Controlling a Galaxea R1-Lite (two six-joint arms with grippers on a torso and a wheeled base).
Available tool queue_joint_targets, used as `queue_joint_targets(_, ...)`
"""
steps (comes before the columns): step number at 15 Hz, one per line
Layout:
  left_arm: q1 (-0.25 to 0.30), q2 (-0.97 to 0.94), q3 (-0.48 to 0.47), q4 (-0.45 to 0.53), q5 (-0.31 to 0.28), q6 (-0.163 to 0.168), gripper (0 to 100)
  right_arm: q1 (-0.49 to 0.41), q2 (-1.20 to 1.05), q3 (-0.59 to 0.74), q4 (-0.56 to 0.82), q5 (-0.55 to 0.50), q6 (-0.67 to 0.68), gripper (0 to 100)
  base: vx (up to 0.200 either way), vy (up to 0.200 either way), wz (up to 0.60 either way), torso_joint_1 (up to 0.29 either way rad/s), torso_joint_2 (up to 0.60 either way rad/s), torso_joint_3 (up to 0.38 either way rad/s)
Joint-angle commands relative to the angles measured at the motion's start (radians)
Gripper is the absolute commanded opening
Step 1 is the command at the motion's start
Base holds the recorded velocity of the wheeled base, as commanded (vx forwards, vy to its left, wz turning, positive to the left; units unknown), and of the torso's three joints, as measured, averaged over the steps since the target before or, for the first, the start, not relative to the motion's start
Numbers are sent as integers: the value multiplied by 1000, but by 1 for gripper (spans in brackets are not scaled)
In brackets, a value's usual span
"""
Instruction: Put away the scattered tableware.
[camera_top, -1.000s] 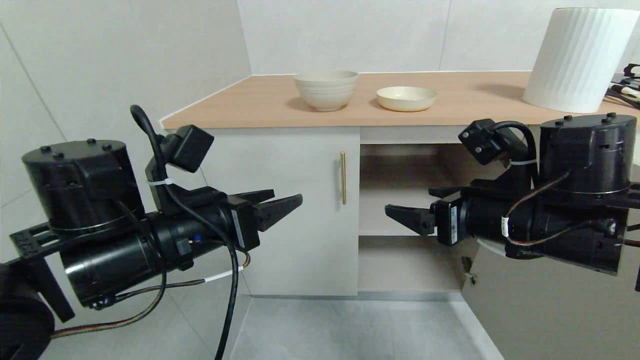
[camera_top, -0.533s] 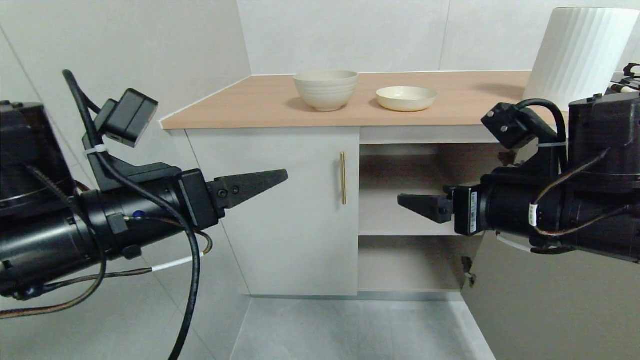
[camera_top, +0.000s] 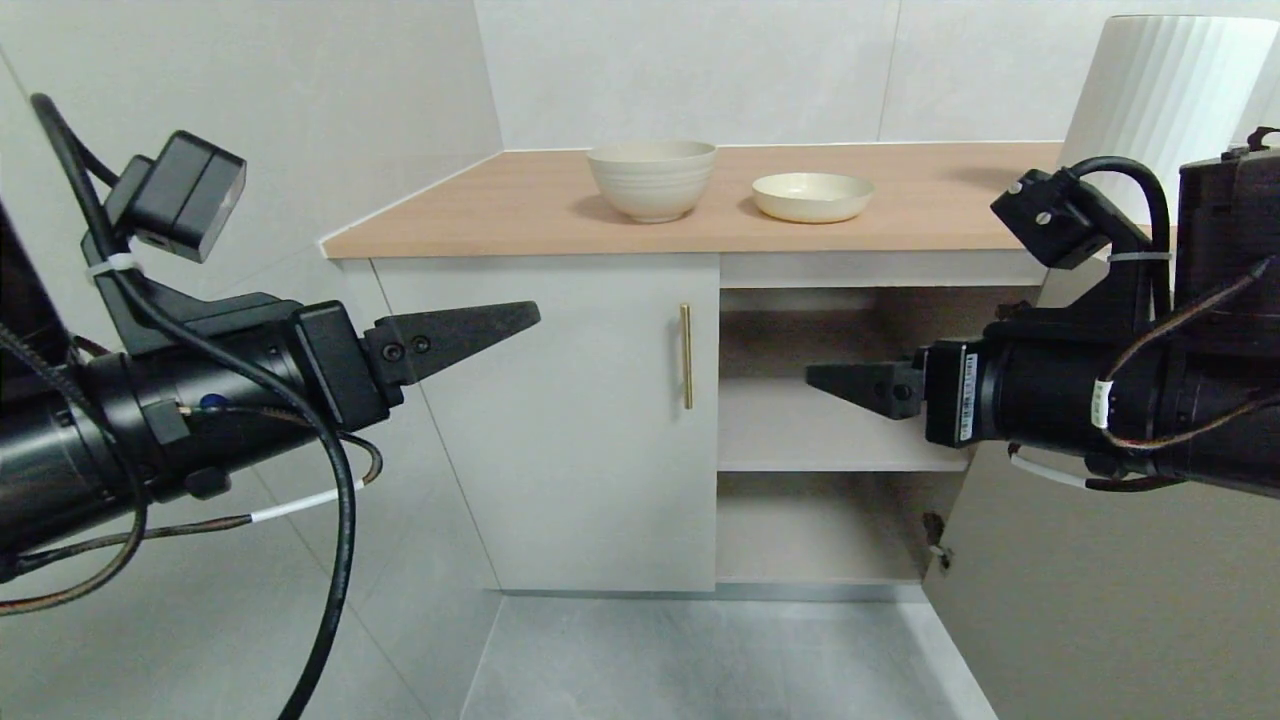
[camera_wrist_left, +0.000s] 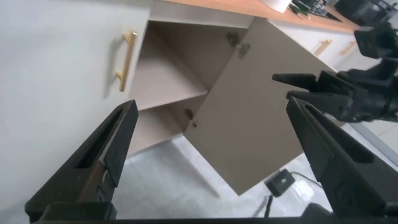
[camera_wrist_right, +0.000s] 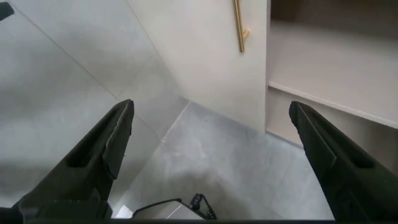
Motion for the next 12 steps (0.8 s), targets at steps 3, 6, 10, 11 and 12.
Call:
queue_joint_targets(3, 6, -8, -3, 3, -1, 3, 100, 0, -25, -6, 36, 2, -1, 100, 200, 0, 0, 1, 2, 1)
queue_joint_targets(6, 6, -3, -2, 3, -1, 3, 100, 0, -33, -14, 58, 3, 0, 100, 200, 0, 0, 9, -1, 2)
queue_joint_targets(10, 6, -3, 1, 3, -1, 3, 100, 2, -51, -17, 85, 3, 2, 100, 200, 0, 0, 0, 1, 4)
queue_joint_targets(11, 6, -3, 1, 3, -1, 3, 100, 2, -51, -17, 85, 3, 2, 100, 200, 0, 0, 2, 2, 2)
queue_joint_targets(12, 6, -3, 1, 3, -1, 5, 100, 4, -60, -17, 87, 3, 11, 100, 200, 0, 0, 7, -2, 2)
